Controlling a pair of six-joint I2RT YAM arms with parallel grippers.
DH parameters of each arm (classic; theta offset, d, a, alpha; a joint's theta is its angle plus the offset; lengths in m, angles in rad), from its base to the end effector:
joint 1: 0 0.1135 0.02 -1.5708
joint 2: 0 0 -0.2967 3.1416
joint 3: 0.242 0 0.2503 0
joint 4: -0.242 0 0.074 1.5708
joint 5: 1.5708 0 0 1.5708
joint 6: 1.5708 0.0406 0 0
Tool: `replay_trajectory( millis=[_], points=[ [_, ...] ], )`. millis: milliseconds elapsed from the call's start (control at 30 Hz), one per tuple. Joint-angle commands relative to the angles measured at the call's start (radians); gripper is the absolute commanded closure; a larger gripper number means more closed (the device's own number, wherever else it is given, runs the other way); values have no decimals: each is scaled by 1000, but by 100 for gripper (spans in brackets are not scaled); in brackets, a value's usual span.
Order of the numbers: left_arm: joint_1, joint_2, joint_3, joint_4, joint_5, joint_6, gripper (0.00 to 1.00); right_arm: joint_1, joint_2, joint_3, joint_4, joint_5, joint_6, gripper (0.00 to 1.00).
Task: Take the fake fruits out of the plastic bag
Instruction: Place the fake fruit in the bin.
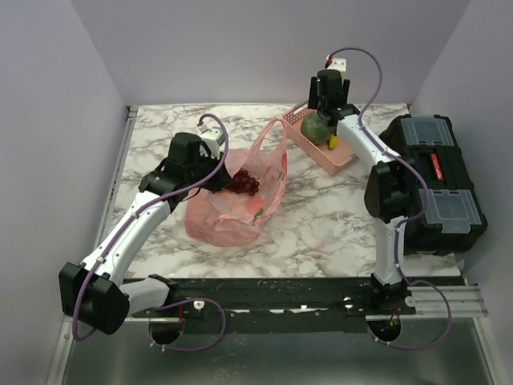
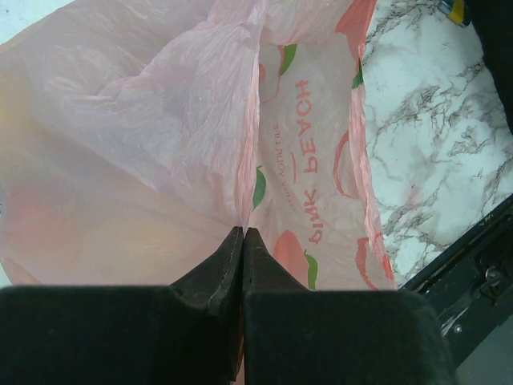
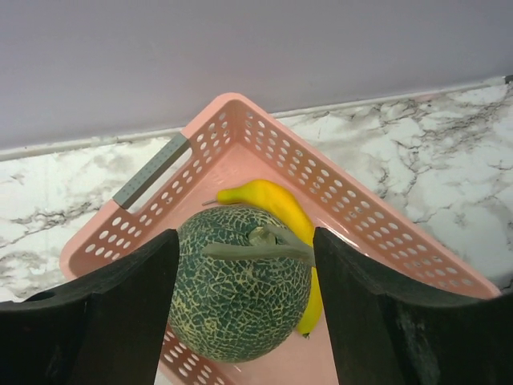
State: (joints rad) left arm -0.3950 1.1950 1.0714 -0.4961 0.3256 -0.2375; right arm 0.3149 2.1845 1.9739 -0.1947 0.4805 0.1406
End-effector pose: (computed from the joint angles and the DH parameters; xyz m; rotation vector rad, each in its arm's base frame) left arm 0.2269 -0.1087 0.3537 0.3644 2.2136 -0.7070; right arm 0.5213 0.1501 0.3205 0.1408 1.9266 -0.1713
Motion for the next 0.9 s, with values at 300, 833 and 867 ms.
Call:
replay_trajectory(
  millis=[300,833,867],
  points=[
    [-5,-23,16,12,15,-11,100,-1,-250,-87,-59,81,7,24],
    [-5,-20,16,14,26,-17,100,1,-645,-777,32,-438,295,26],
    [-5,-20,16,14,27,-17,100,3,-652,-810,34,-471,313,26]
  ],
)
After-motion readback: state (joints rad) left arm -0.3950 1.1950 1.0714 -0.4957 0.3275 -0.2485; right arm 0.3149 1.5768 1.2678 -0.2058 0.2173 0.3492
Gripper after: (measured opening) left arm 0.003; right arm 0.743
